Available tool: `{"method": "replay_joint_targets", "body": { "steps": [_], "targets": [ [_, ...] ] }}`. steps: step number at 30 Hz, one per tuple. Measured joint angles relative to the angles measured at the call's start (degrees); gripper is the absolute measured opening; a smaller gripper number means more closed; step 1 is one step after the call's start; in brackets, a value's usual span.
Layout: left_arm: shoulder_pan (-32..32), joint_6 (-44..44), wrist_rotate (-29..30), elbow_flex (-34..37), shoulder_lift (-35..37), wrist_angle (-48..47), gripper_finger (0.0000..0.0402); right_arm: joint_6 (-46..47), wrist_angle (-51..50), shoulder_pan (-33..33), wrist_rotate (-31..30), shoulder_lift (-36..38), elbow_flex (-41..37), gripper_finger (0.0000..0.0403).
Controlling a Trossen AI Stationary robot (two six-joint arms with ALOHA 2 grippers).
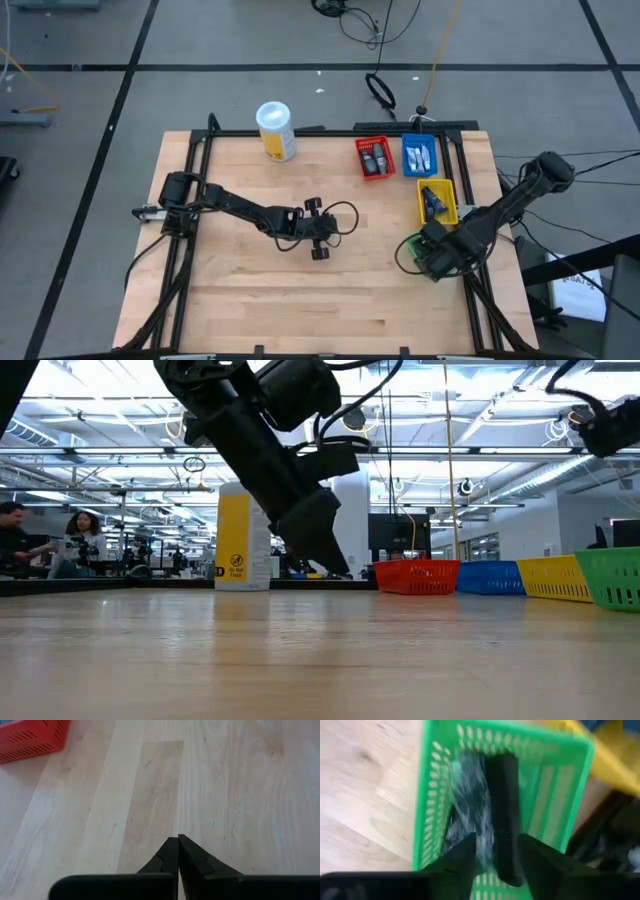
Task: Pick & Place Travel size toiletries
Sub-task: Put the black comb into the green bin, then return to Home Position
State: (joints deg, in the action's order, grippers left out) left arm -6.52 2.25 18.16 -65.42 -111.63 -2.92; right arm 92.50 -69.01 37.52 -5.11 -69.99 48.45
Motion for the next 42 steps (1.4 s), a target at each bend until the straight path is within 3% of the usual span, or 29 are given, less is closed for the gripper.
{"method": "replay_joint_targets", "body": {
  "steps": [3,8,11,13,16,18,20,22,25,28,31,37,42],
  "targets": [
    [0.0,-0.07,0.0,-0.03,0.02,0.07,0.0003,-3.18,-0.12,0.61,-4.83,2.63,-0.02,0.0168],
    [-0.82,-0.05,0.05,-0.06,0.52,0.21,0.0015,-12.77,5.83,2.61,-21.79,8.72,-0.65,0.0219],
    [-1.88,-0.05,0.03,-0.06,1.91,1.02,0.0015,-25.09,21.11,2.93,-30.98,12.46,-5.38,0.0215],
    [-2.61,-0.05,0.03,-0.06,3.1,1.08,0.0012,-36.88,37.3,1.92,-32.98,14.63,-10.99,0.02],
    [-3.73,-0.07,0.02,-0.06,5.31,1.53,0.0003,-57.74,64.94,-1.21,-29.05,17.11,-21.51,0.0167],
    [-4.27,-0.04,0.02,-0.06,6.9,1.79,0.0003,-69.13,82.06,-5.14,-22.04,18.62,-27.85,0.0139],
    [-4.62,0.64,0.0,-0.08,8.21,2.75,0.0008,-75.77,94.08,-10.19,-12.82,20.76,-33.42,0.0108],
    [-4.89,1.92,-0.08,-0.08,9.15,2.92,0.0013,-78.04,99.9,-15.42,-4.4,23.5,-38.14,0.0077],
    [-5.39,2.4,-0.1,0.51,10.78,3.06,0.0016,-77.3,103.09,-21.04,3.31,28.4,-43.59,0.0033],
    [-5.65,2.94,-0.13,3.11,13.73,4.51,0.0008,-77.19,103.43,-23.17,6.38,33.05,-47.36,0.0005],
    [-5.66,3.93,-0.29,8.68,18.25,10.29,0.0002,-77.68,96.7,-23.23,6.84,36.97,-47.23,0.0012],
    [-4.91,5.44,0.38,22.43,28.95,23.7,0.0013,-80.83,94.99,-23.22,6.84,42.15,-47.43,0.0012],
    [-3.92,6.61,0.41,31.83,36.05,27.43,0.0002,-81.26,91.55,-23.22,6.69,48.67,-47.5,0.0001]
  ]
}}
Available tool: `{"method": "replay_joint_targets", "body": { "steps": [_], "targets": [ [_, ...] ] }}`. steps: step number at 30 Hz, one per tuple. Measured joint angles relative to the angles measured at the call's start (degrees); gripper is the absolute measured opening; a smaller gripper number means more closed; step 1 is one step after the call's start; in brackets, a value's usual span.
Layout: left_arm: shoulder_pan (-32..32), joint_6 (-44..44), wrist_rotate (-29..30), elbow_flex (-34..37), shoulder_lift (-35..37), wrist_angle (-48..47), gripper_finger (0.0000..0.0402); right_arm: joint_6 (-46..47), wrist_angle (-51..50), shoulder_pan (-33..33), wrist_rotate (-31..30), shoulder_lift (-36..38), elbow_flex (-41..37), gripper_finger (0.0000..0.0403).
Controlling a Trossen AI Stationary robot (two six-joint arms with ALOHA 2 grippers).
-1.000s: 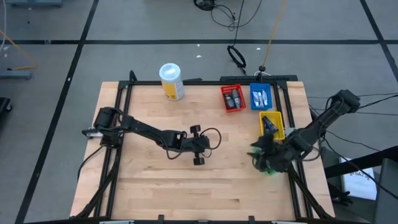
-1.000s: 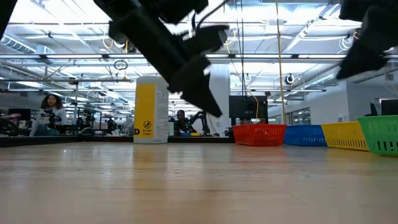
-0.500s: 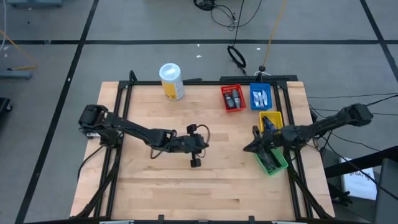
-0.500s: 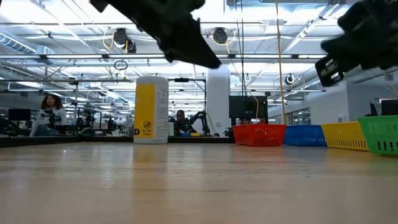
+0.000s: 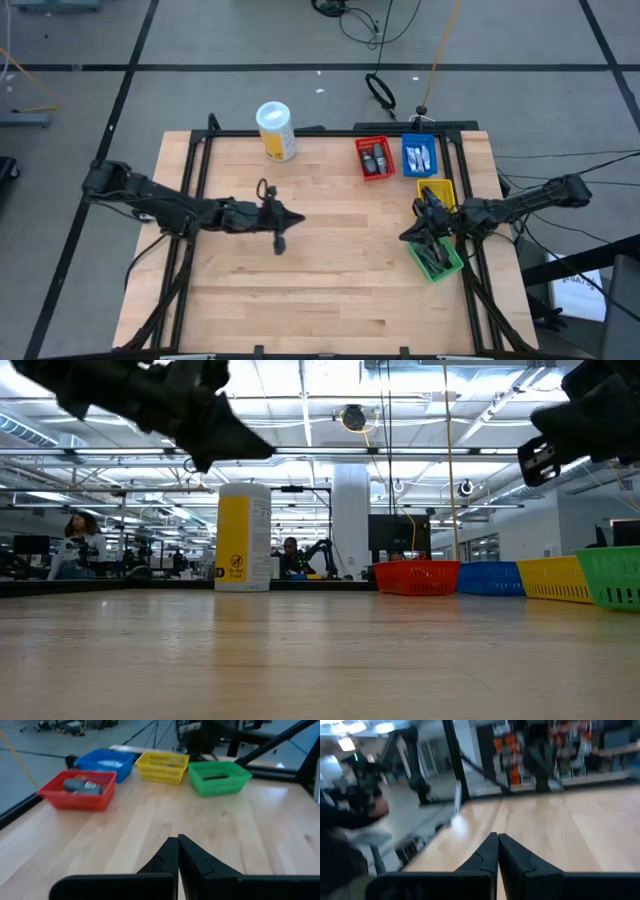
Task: Pick & Place Travel size toiletries
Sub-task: Return to Home Position
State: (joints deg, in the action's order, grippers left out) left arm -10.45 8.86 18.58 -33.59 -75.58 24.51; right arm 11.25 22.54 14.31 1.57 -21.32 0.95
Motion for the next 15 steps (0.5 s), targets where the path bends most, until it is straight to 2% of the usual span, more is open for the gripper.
{"method": "replay_joint_targets", "body": {
  "steps": [4,7,12,15],
  "targets": [
    [0.32,0.22,-0.01,5.42,4.42,-0.03,0.001,0.0,-7.47,0.0,-0.96,5.98,-0.02,0.0006],
    [0.48,-1.82,-0.92,9.92,7.4,4.33,0.0013,0.0,-10.85,0.0,-3.36,8.93,-0.07,0.0006],
    [2.51,-2.93,-7.89,20.0,15.96,14.95,0.0002,0.0,-10.08,0.0,-3.04,8.96,-0.09,0.0004],
    [3.22,-4.74,-7.52,25.73,22.76,19.19,0.0011,0.0,-10.53,0.0,-3.04,8.61,-0.09,0.0004]
  ]
}}
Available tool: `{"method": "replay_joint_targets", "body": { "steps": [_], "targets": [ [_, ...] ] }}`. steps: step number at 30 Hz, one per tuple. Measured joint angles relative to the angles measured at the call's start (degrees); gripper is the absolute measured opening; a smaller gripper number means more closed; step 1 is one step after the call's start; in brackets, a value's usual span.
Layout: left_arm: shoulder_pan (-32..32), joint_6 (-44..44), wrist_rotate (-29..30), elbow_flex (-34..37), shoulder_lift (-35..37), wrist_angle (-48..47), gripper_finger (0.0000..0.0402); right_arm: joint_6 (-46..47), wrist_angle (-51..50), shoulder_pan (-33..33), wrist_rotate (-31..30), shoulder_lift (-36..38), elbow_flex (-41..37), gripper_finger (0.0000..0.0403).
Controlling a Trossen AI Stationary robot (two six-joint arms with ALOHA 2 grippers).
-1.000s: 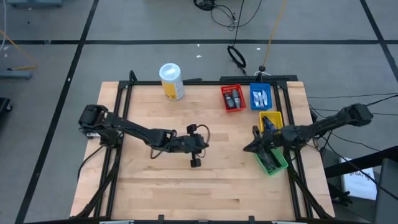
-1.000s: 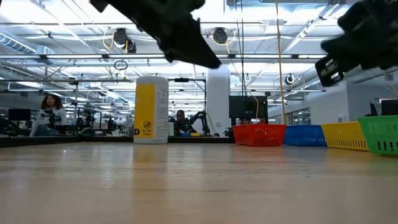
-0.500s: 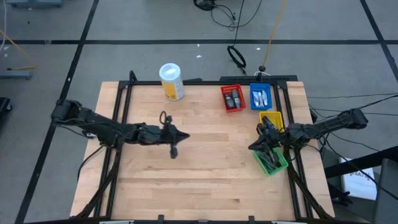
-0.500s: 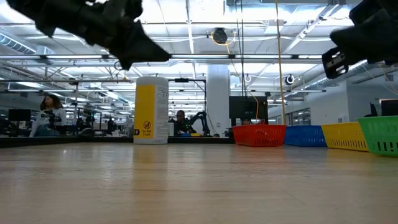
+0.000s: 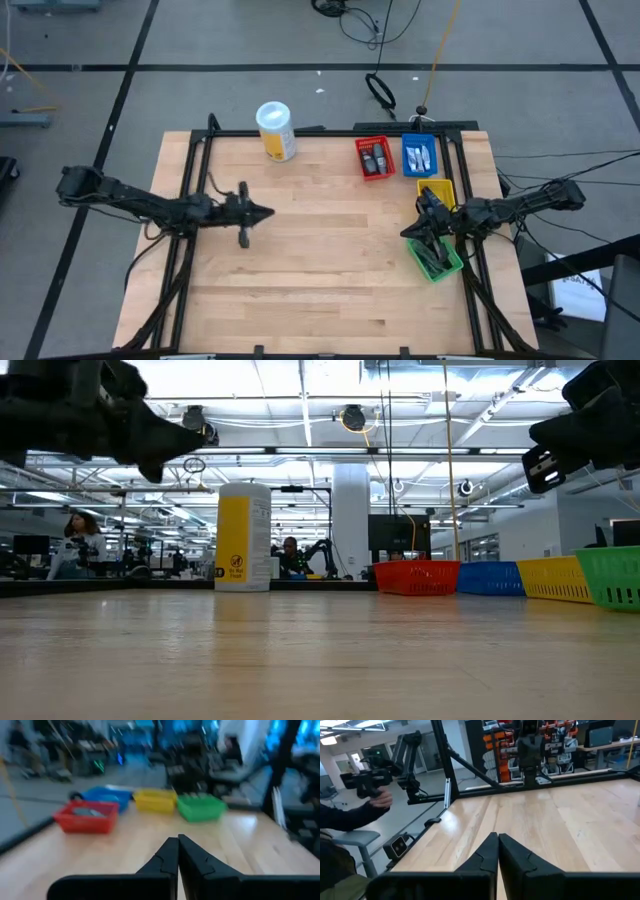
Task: Pick & Place Travel size toiletries
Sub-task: Return to Home Position
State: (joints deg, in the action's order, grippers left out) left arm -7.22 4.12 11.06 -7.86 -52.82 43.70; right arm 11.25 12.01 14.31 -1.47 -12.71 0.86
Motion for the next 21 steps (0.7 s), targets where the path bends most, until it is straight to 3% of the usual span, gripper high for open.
{"method": "replay_joint_targets", "body": {
  "steps": [7,16,21],
  "targets": [
    [0.2,-2.33,7.24,6.62,11.08,2.31,0.002,0.0,-0.06,0.0,0.01,-0.39,-0.02,0.0004],
    [0.18,-2.38,7.29,7.0,12.03,2.45,0.0002,0.0,-0.04,0.0,0.03,-0.41,-0.02,0.0004],
    [0.08,-2.38,7.31,7.14,14.41,-1.3,0.0013,0.0,-0.05,0.0,0.03,-0.42,-0.07,0.0004]
  ]
}}
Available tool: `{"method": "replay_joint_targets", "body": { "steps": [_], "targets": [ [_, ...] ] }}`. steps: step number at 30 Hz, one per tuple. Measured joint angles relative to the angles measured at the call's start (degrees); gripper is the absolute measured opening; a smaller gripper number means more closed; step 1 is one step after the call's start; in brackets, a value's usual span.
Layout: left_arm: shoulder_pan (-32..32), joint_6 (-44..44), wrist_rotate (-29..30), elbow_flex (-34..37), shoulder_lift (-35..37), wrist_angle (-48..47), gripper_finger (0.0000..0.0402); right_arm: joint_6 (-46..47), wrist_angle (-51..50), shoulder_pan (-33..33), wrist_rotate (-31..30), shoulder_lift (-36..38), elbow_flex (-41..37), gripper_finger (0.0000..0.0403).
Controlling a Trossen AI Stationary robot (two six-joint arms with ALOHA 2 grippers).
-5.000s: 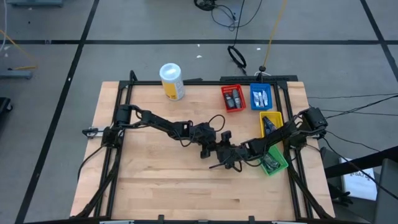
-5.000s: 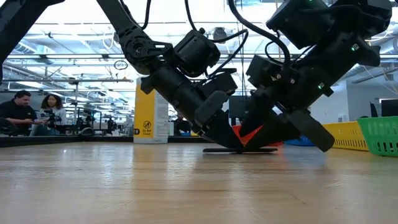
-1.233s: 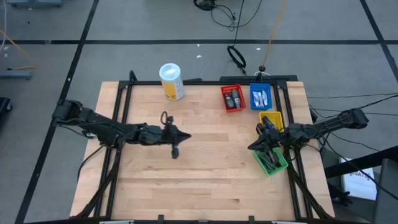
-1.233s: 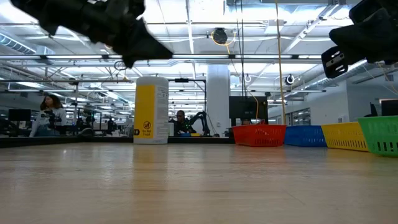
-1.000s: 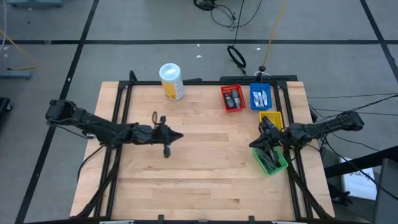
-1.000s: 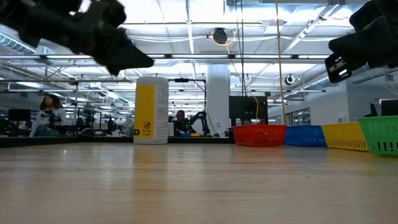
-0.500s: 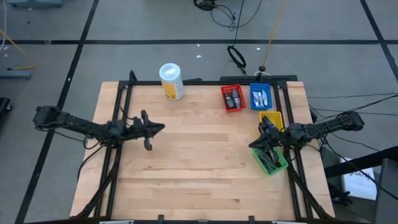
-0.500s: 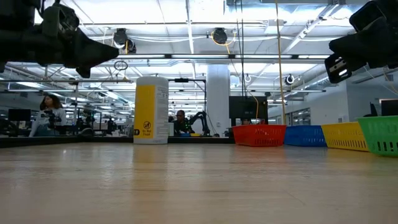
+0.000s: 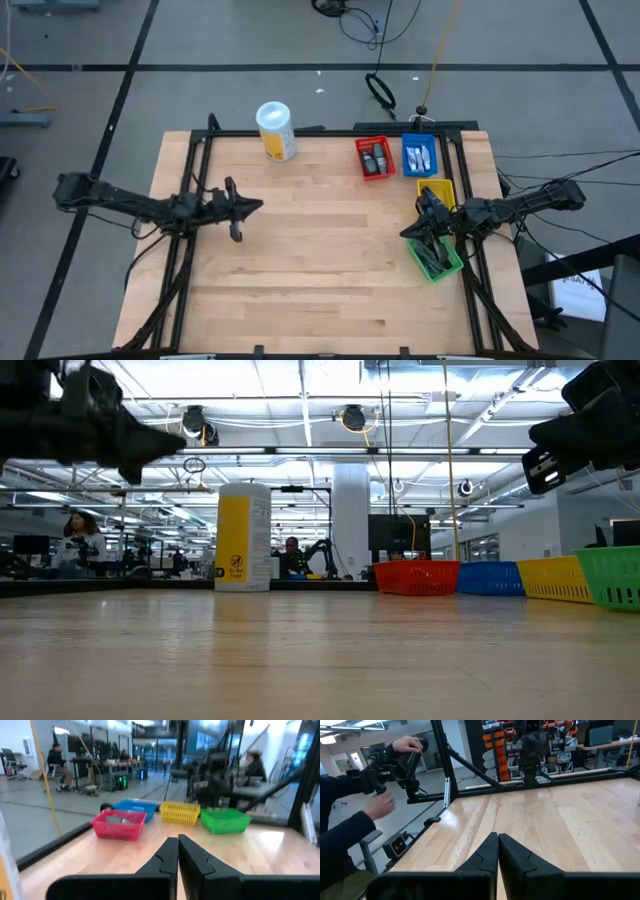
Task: Pick & Place Travel size toiletries
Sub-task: Return to Home Position
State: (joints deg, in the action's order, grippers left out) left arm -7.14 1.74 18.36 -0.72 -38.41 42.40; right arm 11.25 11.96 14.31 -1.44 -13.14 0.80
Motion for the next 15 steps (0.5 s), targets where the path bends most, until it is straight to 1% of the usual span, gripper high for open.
{"method": "replay_joint_targets", "body": {
  "steps": [3,5,7,10,15],
  "targets": [
    [-0.01,-0.04,-0.3,-0.23,4.79,-1.63,0.0022,0.0,-0.02,0.0,0.01,0.01,0.0,0.0004],
    [0.13,-0.25,-0.27,-0.14,9.07,-5.15,0.0025,0.0,0.06,0.0,0.01,0.01,0.0,0.0004],
    [0.53,1.78,-0.94,-0.13,13.52,-9.4,0.0025,0.0,0.02,0.0,0.01,0.0,0.0,0.0004],
    [1.74,4.32,-4.32,-0.15,19.31,-17.23,0.0021,0.0,0.01,0.0,0.01,-0.01,0.0,0.0004],
    [5.09,4.65,-11.05,-0.13,27.22,-29.16,0.0007,0.0,0.03,0.0,0.01,-0.01,0.0,0.0004]
  ]
}}
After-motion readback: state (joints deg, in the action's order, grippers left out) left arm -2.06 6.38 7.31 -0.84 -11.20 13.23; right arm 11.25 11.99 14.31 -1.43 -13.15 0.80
